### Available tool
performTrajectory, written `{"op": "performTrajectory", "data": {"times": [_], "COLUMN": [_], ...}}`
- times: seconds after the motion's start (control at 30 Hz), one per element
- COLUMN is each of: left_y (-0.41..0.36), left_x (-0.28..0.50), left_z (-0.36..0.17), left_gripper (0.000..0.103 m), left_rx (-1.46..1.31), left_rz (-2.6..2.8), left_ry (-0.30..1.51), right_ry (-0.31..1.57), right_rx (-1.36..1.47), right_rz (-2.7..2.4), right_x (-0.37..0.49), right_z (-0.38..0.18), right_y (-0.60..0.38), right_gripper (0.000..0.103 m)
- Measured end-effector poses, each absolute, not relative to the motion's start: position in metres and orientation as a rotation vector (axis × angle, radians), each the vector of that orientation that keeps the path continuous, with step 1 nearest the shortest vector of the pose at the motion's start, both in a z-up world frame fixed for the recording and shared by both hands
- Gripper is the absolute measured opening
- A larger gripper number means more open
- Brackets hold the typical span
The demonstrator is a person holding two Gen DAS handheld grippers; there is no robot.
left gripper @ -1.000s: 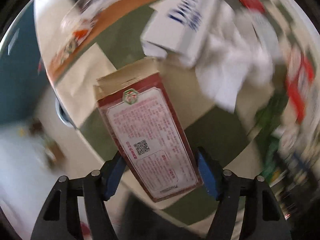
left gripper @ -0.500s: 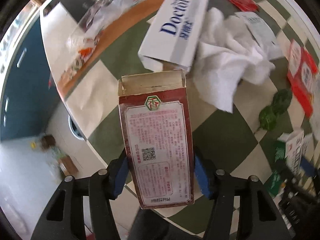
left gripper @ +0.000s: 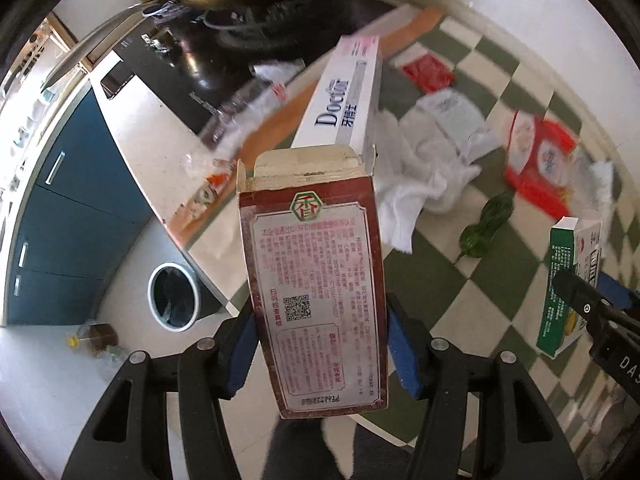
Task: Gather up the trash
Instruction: 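Carry both held boxes over the white trash bin with both tools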
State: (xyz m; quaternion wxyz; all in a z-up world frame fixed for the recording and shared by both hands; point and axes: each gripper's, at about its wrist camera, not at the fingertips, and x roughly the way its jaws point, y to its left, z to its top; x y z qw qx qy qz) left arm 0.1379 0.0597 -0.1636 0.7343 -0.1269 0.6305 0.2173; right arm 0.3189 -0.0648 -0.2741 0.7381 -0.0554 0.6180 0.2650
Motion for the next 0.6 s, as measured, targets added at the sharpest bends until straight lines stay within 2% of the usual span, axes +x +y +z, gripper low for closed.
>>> {"op": "performTrajectory", "data": {"times": [0.23, 0.27, 0.43, 0.6], "left_y": [0.083, 0.084, 0.152, 0.25], "left_x": [0.129, 0.134, 0.088, -0.003], "left_z": [-0.074, -0.075, -0.015, -0.022], "left_gripper": [0.055, 0.055, 0.055, 0.055], "left_rx": [-0.399, -0.411, -0.471, -0.564], "left_rz": [0.406, 0.398, 0.399, 0.541], "left_ry": [1.256, 1.242, 1.174, 1.173], "right_ry": [1.296, 1.29, 1.261, 1.288], "right_rx": [-0.026, -0.017, -0.003, -0.048], "right_rz": [0.595, 0.596, 0.652, 0.813], "right_x": [0.305, 0.3, 0.259, 0.196], "right_z": [-0.207, -0.199, -0.17, -0.18], "right_y": [-0.051, -0.047, 0.014, 0.131], "right_gripper": [0.072, 0.072, 0.071, 0.071]}}
